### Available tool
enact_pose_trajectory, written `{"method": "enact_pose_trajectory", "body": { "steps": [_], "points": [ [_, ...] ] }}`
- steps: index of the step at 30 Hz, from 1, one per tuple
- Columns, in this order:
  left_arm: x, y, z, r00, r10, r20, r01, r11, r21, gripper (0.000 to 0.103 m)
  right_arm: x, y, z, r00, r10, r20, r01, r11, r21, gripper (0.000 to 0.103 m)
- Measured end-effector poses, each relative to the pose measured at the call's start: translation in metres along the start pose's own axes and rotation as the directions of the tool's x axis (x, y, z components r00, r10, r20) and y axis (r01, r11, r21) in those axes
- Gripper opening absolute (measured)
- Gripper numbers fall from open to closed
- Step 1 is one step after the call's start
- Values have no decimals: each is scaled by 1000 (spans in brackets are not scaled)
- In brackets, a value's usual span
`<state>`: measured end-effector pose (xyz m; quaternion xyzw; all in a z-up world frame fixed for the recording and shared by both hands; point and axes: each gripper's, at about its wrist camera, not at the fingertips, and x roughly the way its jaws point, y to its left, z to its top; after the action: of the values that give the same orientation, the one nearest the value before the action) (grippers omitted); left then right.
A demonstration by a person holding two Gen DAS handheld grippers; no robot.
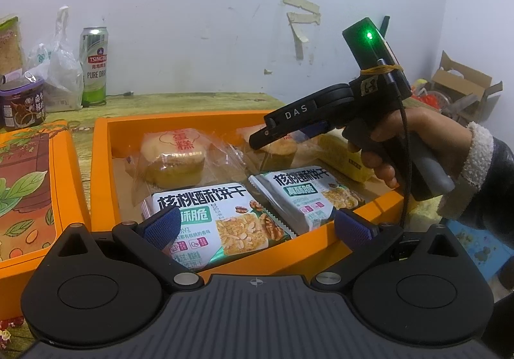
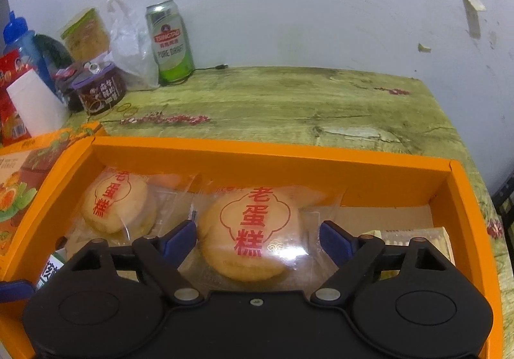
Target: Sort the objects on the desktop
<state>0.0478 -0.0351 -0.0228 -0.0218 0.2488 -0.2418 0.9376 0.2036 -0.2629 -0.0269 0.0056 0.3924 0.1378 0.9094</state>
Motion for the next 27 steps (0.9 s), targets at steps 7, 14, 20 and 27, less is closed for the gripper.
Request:
{"method": "enact_pose_trajectory", "body": {
  "steps": [7,14,20,27],
  "points": [
    [0,0,0,1000,3,-3,-3,1000,3,103,-2,-7,-3,1000,4,6,-4,999,52,84],
    [-1,0,1,1000,11,-4,-11,1000,2,103,-36,-8,-3,999,21,35,-23,998,51,93],
    [0,-1,0,1000,13,-4,-13,1000,3,103,-52,27,-23,990,107,-96,-117,987,-109,96],
    [-4,-2,0,1000,14,-3,-14,1000,4,103,-38,51,-39,985,37,-169,-78,967,-243,97]
  ]
}}
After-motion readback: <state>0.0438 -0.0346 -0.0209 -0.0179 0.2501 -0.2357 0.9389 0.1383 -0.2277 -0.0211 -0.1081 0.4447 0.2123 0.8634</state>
